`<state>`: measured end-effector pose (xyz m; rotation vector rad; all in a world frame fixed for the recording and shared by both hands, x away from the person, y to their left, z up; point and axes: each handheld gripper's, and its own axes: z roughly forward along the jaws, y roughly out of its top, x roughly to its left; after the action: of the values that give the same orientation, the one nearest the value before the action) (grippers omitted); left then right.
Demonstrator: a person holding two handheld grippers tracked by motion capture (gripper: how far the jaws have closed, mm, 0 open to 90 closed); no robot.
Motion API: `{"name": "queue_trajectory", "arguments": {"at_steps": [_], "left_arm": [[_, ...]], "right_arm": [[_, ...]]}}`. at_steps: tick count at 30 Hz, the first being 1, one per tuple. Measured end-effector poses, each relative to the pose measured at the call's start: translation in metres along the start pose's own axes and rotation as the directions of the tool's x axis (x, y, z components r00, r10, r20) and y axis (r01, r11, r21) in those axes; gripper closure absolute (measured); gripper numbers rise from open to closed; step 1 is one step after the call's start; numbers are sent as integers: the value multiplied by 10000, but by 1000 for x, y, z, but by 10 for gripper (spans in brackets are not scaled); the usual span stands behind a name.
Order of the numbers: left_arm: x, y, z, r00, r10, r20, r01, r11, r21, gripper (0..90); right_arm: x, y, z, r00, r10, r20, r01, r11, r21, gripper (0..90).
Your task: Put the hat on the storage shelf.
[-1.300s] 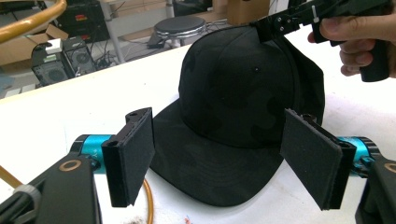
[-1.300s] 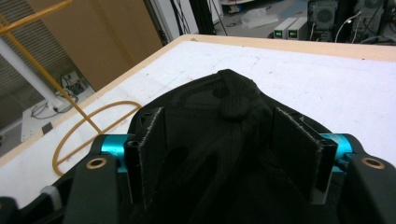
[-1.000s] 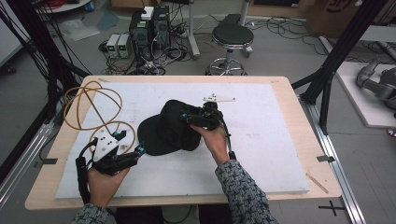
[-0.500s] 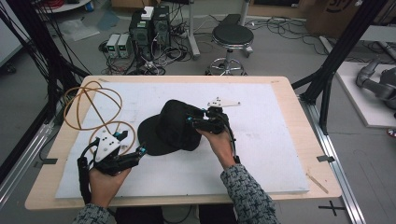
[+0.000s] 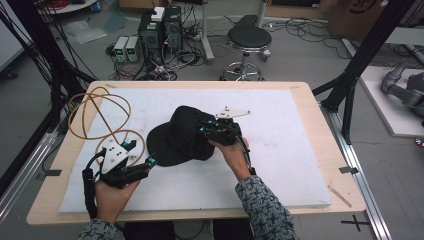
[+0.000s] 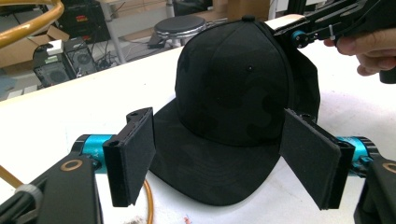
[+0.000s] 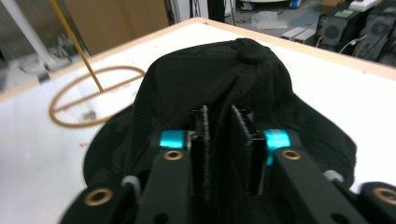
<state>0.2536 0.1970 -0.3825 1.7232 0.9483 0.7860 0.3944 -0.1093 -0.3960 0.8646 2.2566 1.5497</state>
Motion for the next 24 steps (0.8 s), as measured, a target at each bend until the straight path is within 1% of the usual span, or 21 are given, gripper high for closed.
{"name": "queue_trajectory", "arguments": {"at_steps": [1,2,4,5,6,10,12,13,14,15,18,19,21,23,24], "left_arm": [[0,0,0,10000,-19,6,19,10000,1,274],[0,0,0,10000,-25,17,25,10000,-8,274],[-1,0,-1,10000,-2,2,2,10000,0,274],[-1,0,-2,10000,-9,-12,9,10000,-20,275],[0,0,-3,10000,64,-16,-64,10000,18,275],[0,0,-5,10000,5,-52,-6,10000,-8,276],[0,1,-6,10000,70,-49,-70,10000,-11,275],[-1,2,-7,10000,34,-68,-34,10000,-68,275],[0,3,-8,9999,110,-70,-110,9999,-41,275],[-1,3,-9,9999,117,-69,-117,9999,-53,275],[-2,4,-12,9999,149,-74,-150,9998,-129,275],[-3,4,-12,9999,157,-71,-158,9998,-123,275],[-4,4,-14,9998,165,-72,-166,9998,-144,276],[-4,4,-17,9998,190,-96,-191,9997,-149,276],[-4,4,-18,9998,176,-91,-177,9997,-161,276]], "right_arm": [[0,0,0,10000,-14,1,14,10000,-13,873],[0,0,0,10000,36,39,-36,10000,-4,884],[1,1,-1,9997,146,179,-146,9999,-39,891],[1,2,-2,9996,56,272,-53,9999,-119,893],[2,4,-4,9995,70,300,-65,9998,-176,894],[6,11,-8,9990,-66,448,81,9994,-348,896],[10,17,-10,9983,-177,558,201,9989,-424,897],[11,20,-12,9973,-330,650,361,9983,-466,897],[14,28,-15,9963,-434,745,475,9974,-549,897],[14,28,-15,9963,-434,745,475,9974,-549,897],[18,39,-19,9946,-596,847,656,9954,-698,898],[21,47,-22,9926,-709,982,791,9934,-825,898],[22,50,-24,9927,-676,995,766,9930,-901,898],[24,61,-30,9903,-801,1137,929,9893,-1121,898],[25,65,-33,9908,-776,1109,908,9887,-1192,898]]}}
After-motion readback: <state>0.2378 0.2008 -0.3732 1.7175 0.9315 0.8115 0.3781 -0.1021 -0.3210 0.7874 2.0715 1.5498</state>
